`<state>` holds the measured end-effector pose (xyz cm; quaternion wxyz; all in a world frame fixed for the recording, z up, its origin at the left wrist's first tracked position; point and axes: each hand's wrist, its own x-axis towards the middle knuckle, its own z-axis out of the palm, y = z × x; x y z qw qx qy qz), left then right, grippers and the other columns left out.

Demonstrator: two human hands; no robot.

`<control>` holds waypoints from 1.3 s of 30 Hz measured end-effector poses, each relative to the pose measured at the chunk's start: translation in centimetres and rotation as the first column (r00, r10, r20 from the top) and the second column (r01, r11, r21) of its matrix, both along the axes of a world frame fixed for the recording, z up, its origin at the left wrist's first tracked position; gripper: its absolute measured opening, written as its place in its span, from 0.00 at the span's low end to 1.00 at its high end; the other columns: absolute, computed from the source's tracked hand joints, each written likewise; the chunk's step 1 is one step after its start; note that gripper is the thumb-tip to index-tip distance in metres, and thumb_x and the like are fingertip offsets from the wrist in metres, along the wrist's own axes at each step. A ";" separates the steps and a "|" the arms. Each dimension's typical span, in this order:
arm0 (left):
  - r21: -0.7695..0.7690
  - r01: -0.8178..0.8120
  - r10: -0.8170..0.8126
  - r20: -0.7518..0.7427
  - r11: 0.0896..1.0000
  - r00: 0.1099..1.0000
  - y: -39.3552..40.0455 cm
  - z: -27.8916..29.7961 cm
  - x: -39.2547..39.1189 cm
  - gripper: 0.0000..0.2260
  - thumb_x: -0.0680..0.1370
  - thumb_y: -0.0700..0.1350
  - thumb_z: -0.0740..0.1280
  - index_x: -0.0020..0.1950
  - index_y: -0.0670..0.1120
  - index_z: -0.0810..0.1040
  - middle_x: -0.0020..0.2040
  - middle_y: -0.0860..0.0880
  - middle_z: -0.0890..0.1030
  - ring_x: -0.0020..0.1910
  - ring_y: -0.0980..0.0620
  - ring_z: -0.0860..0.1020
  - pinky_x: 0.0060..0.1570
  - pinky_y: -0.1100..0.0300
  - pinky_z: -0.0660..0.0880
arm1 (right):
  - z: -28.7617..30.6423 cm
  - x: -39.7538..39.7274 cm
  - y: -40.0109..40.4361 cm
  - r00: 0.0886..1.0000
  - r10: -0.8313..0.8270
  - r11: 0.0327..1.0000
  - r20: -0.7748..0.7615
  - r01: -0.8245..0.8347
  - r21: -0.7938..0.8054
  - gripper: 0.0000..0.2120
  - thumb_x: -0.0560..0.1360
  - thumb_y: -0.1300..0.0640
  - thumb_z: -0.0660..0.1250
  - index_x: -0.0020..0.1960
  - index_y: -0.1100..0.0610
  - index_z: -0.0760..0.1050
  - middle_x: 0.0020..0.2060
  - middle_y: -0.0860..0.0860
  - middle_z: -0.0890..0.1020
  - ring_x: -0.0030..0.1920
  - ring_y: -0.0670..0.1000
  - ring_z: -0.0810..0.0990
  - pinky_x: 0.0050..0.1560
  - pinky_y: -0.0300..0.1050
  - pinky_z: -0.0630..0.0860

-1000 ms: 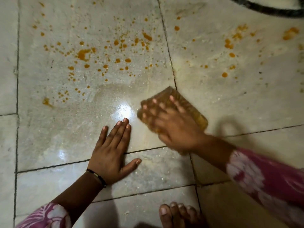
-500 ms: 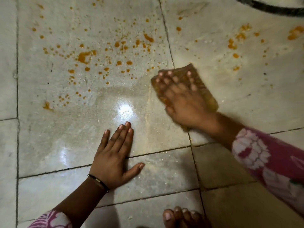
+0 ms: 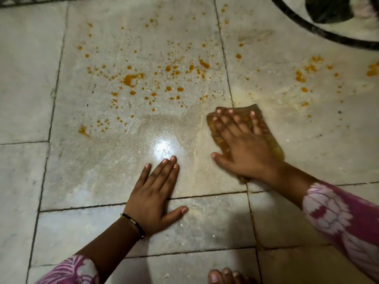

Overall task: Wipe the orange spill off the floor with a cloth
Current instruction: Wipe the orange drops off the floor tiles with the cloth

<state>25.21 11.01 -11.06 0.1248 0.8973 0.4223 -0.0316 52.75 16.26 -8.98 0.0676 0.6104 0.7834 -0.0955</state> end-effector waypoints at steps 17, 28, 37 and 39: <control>0.236 0.522 -0.389 -0.441 0.819 0.809 12.3 11.8 -16.1 0.34 0.71 0.63 0.55 0.71 0.44 0.67 0.72 0.46 0.69 0.66 0.49 0.72 0.60 0.46 0.68 | 8.0 -1.0 0.8 0.448 -0.834 0.529 -0.323 0.480 -0.700 0.11 0.68 0.70 0.70 0.51 0.68 0.78 0.45 0.62 0.83 0.46 0.62 0.81 0.49 0.55 0.78; 0.171 0.115 -0.082 -0.190 0.979 0.978 12.9 4.3 -21.2 0.34 0.75 0.63 0.53 0.76 0.44 0.60 0.77 0.45 0.60 0.72 0.47 0.63 0.64 0.44 0.63 | 22.5 -9.1 12.5 0.516 -0.697 0.713 -0.498 0.424 -0.558 0.05 0.61 0.68 0.71 0.31 0.60 0.83 0.31 0.55 0.84 0.31 0.50 0.84 0.26 0.38 0.78; -0.091 -0.516 0.518 0.298 0.852 0.802 8.5 1.0 -20.5 0.36 0.75 0.64 0.47 0.78 0.44 0.53 0.77 0.50 0.48 0.76 0.52 0.50 0.72 0.50 0.43 | 12.6 -23.2 5.5 0.967 0.110 0.954 -0.232 -0.168 -0.247 0.05 0.71 0.53 0.68 0.42 0.49 0.72 0.37 0.45 0.73 0.40 0.52 0.76 0.40 0.42 0.72; -0.095 -0.460 0.469 0.234 0.883 0.852 7.2 0.4 -21.1 0.36 0.76 0.65 0.47 0.78 0.44 0.52 0.77 0.50 0.48 0.76 0.53 0.49 0.73 0.50 0.43 | 9.8 -24.0 3.4 0.968 0.136 0.930 -0.210 -0.198 -0.310 0.06 0.74 0.50 0.64 0.49 0.48 0.75 0.43 0.44 0.72 0.46 0.50 0.75 0.44 0.45 0.74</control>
